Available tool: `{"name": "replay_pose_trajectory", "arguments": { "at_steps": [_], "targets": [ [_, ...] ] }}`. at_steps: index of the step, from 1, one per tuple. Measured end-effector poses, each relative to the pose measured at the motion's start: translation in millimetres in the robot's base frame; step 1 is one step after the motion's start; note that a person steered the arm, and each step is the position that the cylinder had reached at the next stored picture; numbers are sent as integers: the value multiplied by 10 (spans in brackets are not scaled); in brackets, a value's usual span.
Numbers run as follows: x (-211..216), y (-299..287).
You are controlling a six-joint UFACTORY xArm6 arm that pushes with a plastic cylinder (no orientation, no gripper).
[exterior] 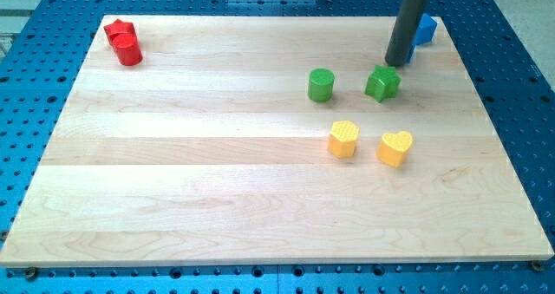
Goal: Push the green blocks in the middle of the board
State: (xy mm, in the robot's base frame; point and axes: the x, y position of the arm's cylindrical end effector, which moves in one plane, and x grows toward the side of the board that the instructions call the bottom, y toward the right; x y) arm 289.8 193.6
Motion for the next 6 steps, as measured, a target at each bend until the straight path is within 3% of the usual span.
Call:
{"name": "replay_pose_trajectory", "arguments": {
  "at_steps": [1, 2, 3, 5, 6],
  "targets": [
    [123, -201],
    [538, 25],
    [563, 392],
    [610, -619],
    [610, -717]
  ]
}}
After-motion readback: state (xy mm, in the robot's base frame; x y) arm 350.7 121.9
